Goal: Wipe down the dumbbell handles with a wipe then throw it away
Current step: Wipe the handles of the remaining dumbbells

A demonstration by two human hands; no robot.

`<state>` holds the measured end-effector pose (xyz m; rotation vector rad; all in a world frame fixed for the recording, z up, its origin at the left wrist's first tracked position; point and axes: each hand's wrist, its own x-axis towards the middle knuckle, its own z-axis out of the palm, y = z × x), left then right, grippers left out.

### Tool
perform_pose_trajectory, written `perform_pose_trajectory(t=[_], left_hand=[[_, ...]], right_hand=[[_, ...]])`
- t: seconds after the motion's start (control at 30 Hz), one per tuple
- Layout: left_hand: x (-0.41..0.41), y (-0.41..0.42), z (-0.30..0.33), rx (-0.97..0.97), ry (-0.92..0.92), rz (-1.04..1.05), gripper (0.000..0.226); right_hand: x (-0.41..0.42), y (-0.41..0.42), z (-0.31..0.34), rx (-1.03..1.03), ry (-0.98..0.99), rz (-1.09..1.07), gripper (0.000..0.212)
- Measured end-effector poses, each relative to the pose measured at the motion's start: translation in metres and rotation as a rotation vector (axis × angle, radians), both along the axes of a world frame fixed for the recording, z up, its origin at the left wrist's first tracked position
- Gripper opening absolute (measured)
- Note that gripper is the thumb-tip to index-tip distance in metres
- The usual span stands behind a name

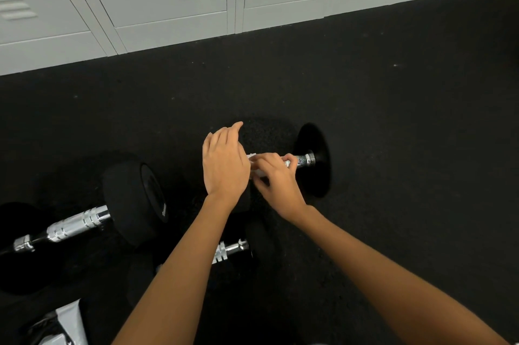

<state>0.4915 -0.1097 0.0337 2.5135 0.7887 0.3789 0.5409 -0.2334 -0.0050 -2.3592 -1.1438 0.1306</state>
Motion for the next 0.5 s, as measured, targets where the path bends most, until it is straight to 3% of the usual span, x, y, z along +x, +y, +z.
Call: perform_pose_trajectory(t=[0.23,0.5], left_hand=[[0.001,0.001,0.0,0.002,0.004,0.004,0.04],[0.001,0.001,-0.002,0.0,-0.008,0.001,0.04]], right_hand=[[0.015,-0.013,-0.005,-0.075,-0.362,0.288,0.016],[0.013,-0.026,-0.013,0.086,-0.194,0.093,0.014]])
